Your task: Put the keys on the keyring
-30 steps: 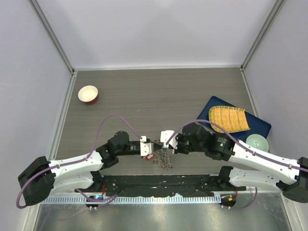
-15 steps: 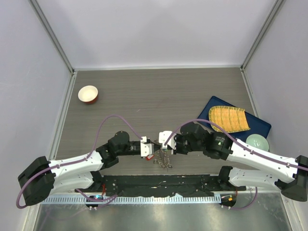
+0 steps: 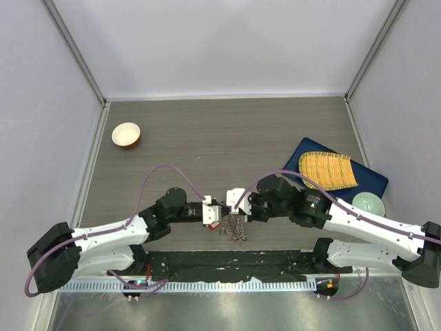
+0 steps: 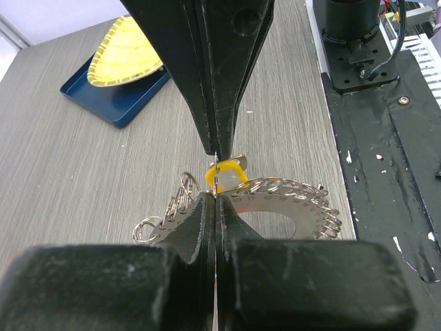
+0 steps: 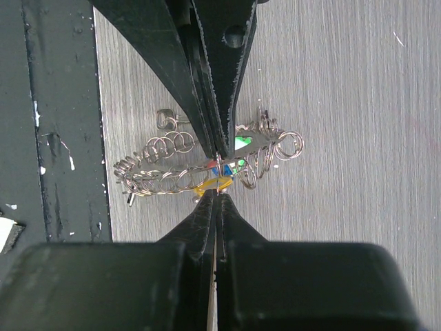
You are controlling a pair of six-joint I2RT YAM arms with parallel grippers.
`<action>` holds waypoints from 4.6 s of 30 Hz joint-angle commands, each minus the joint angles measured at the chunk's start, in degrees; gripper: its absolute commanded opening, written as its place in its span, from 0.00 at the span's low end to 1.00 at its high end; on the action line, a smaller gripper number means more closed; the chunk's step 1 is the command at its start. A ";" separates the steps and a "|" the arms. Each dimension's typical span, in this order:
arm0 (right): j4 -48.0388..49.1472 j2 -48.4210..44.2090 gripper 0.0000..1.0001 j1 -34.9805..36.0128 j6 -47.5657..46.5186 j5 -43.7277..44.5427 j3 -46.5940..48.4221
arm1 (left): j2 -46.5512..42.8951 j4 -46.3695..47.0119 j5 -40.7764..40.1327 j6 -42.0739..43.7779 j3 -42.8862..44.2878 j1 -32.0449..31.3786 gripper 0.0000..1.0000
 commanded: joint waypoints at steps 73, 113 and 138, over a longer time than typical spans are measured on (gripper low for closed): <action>6.91 2.51 0.01 1.59 -1.76 -5.46 1.74 | 3.31 10.21 9.67 -5.28 3.11 -2.48 0.00; -2.32 -1.27 0.01 2.03 -0.45 5.96 0.69 | -3.28 3.00 -2.36 -1.33 0.91 -2.39 0.00; 3.13 -0.83 0.01 2.03 2.19 1.74 -0.19 | -2.57 9.24 -5.00 -6.42 -1.99 -2.39 0.00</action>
